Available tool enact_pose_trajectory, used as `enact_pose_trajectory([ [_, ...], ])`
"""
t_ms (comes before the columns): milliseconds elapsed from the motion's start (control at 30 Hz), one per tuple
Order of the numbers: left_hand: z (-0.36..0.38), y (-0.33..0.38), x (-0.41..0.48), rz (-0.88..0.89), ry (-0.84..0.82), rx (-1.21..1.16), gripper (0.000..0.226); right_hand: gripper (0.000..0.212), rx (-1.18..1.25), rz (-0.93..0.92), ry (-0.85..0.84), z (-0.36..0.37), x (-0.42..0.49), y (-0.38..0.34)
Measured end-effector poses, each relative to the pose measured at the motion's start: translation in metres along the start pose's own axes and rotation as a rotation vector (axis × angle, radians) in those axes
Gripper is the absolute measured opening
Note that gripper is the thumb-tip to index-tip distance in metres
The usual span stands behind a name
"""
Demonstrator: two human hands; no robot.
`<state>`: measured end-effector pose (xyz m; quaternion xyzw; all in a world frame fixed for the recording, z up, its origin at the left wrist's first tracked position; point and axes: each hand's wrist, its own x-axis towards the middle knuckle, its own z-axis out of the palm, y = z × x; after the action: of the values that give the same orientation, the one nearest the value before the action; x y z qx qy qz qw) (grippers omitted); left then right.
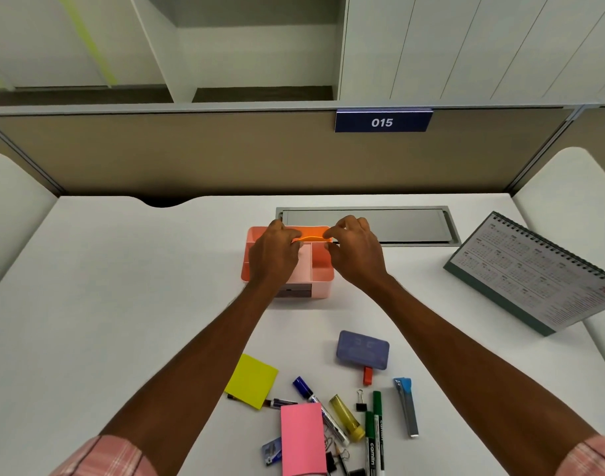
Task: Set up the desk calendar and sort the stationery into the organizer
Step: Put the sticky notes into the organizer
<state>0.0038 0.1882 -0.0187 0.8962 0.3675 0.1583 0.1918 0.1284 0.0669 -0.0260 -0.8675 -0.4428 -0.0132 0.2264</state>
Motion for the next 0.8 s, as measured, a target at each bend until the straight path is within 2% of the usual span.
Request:
enact_pose_trajectory([
  [200, -0.008, 0.006, -0.030, -0.018, 0.062, -0.118, 0.021, 0.025, 0.065, 0.030, -0.002, -0.009, -0.027, 0.001],
  [300, -0.010, 0.007, -0.059, -0.010, 0.043, -0.158, 0.016, 0.026, 0.122, 0.018, -0.033, -0.010, -0.055, -0.001],
  [467, -0.002, -0.001, -0.111, 0.044, -0.137, -0.207, 0.016, 0.030, 0.228, 0.066, -0.149, -0.003, -0.107, -0.007],
  [633, 0.002, -0.015, -0.161, -0.065, -0.318, -0.160, 0.015, 0.033, 0.288, 0.061, -0.358, -0.001, -0.160, -0.025],
  [733, 0.006, -0.028, -0.186, -0.139, -0.410, -0.065, 0.015, 0.047, 0.238, 0.060, -0.506, 0.009, -0.199, -0.032],
  [800, 0.005, -0.035, -0.200, -0.160, -0.487, 0.006, 0.016, 0.062, 0.149, -0.003, -0.590, 0.013, -0.221, -0.036],
])
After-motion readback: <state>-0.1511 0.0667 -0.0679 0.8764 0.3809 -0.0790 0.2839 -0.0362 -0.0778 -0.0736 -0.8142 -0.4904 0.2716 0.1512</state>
